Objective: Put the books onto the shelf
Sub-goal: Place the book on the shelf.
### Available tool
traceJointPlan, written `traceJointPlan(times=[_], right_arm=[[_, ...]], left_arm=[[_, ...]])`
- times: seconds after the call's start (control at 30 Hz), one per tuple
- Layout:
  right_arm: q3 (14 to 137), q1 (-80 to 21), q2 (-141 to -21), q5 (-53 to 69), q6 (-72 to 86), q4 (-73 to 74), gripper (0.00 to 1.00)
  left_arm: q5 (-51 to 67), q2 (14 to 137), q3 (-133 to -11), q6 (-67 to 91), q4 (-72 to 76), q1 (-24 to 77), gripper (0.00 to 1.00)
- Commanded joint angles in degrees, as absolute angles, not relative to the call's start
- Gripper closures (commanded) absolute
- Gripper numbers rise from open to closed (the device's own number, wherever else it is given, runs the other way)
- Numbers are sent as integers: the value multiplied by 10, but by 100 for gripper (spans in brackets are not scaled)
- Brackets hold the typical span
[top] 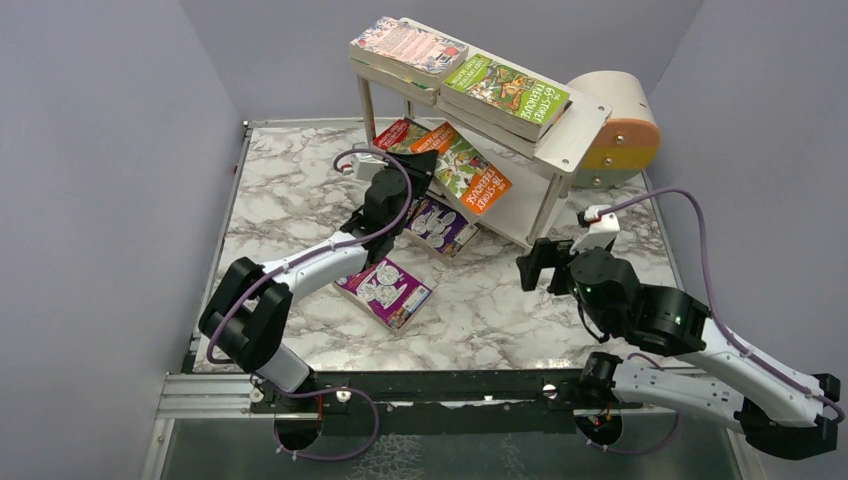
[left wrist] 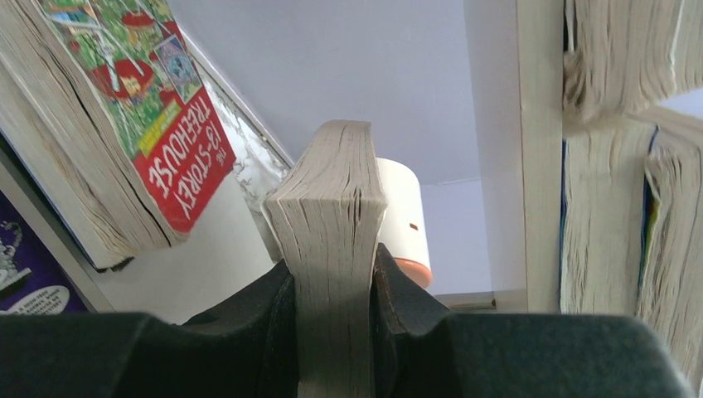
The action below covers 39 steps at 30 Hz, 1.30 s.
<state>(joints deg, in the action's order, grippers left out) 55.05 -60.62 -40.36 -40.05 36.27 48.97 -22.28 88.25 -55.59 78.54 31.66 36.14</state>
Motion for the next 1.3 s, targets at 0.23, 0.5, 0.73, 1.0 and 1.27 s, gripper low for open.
traceJointPlan(times=[0.23, 0.5, 0.73, 1.0, 1.27], right_arm=[[599, -604, -349, -511, 332, 505, 2], [592, -604, -323, -527, 322, 506, 2], [588, -604, -305, -529, 324, 513, 2], [584, -604, -292, -527, 336, 531, 2], [580, -604, -283, -525, 341, 538, 2]], left_arm=[[-461, 933, -572, 818, 458, 480, 100], [-504, 1025, -585, 839, 536, 516, 100], [-517, 1086, -608, 844, 586, 533, 100], [-517, 1139, -644, 846, 606, 541, 100], [-509, 1162, -666, 835, 606, 537, 100]])
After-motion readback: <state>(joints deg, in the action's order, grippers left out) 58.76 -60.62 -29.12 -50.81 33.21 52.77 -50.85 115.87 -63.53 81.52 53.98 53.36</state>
